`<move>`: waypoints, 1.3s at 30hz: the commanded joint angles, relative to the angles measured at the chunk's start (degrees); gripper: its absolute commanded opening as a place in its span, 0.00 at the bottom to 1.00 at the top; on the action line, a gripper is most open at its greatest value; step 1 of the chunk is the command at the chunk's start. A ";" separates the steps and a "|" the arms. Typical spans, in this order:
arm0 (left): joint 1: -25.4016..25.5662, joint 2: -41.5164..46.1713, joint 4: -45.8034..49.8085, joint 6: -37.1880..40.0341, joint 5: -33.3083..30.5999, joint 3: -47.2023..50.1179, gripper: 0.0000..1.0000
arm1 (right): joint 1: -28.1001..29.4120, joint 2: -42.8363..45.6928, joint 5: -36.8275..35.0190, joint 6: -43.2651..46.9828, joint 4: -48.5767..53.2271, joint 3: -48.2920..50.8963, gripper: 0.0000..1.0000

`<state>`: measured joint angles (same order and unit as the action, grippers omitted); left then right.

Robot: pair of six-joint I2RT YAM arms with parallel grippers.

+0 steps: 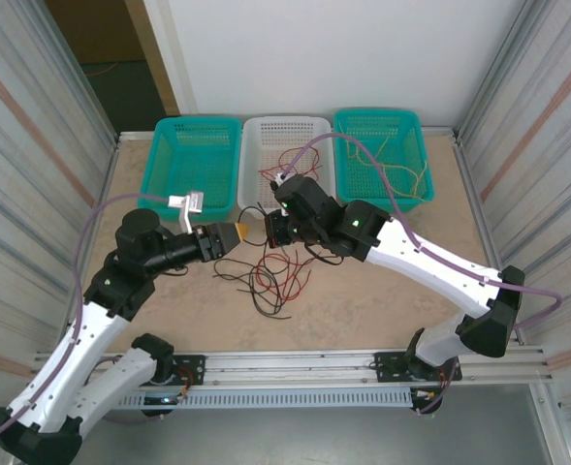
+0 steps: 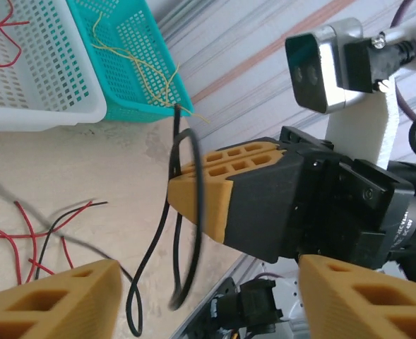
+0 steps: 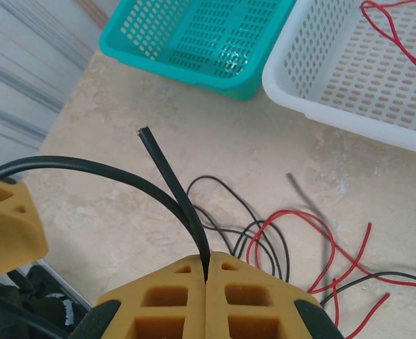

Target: Untangle the cables

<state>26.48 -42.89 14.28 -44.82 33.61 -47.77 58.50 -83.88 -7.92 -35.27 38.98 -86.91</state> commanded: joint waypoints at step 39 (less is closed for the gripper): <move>0.43 -1.92 3.02 17.48 -2.10 -10.06 0.00 | 0.64 12.96 3.48 -6.18 -15.52 18.46 0.53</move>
<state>26.65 -44.91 15.64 -31.42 29.12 -55.51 60.75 -74.50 -3.18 -40.53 24.84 -68.77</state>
